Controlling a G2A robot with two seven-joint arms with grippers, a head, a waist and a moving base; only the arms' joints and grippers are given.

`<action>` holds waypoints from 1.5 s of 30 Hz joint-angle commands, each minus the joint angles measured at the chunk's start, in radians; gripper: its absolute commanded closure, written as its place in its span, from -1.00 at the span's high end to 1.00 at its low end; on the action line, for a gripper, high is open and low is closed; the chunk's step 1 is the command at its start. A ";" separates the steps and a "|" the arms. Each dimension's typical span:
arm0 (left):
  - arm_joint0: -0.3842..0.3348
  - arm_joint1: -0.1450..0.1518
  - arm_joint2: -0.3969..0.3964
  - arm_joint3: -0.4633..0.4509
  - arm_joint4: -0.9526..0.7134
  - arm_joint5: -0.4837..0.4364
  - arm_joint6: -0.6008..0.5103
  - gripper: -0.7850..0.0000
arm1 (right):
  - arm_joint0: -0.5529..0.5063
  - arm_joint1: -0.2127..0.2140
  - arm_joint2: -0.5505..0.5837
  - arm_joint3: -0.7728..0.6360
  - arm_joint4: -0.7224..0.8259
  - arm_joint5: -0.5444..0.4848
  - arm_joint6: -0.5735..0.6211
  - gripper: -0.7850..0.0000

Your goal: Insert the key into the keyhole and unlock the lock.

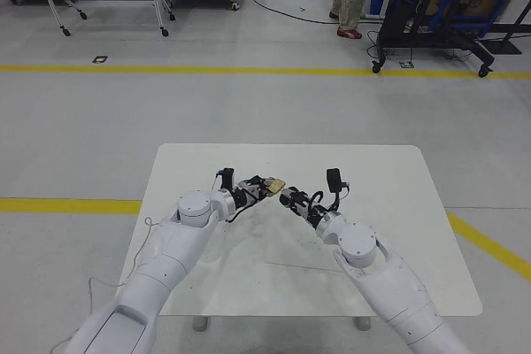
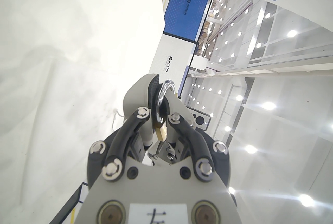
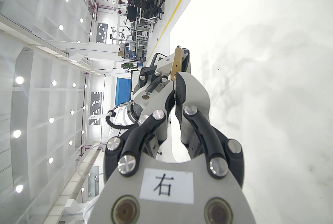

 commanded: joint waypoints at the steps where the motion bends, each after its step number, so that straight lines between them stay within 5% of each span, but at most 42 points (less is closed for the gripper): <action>1: 0.003 0.001 0.004 -0.007 0.019 -0.012 -0.003 -1.00 | 0.001 -0.001 -0.001 0.000 -0.008 0.005 0.002 -1.00; 10: 0.004 0.001 0.003 -0.011 0.052 -0.030 -0.015 -1.00 | 0.003 -0.005 0.001 0.006 -0.029 0.016 0.000 -1.00; 12: 0.005 0.001 0.000 -0.009 0.049 -0.028 -0.018 -1.00 | 0.001 -0.006 0.003 0.007 -0.029 0.009 0.002 -0.34; 20: 0.006 -0.003 -0.018 -0.001 0.005 -0.023 -0.042 -1.00 | -0.019 -0.006 0.022 -0.004 -0.024 -0.026 0.019 -0.09; 37: 0.028 -0.002 -0.038 -0.026 0.024 -0.144 -0.040 -1.00 | -0.084 0.002 0.099 -0.018 0.068 -0.144 0.090 -0.28; 45: 0.037 0.000 -0.050 -0.036 0.028 -0.163 -0.056 -1.00 | -0.074 -0.001 0.108 0.014 0.110 -0.197 0.128 -0.62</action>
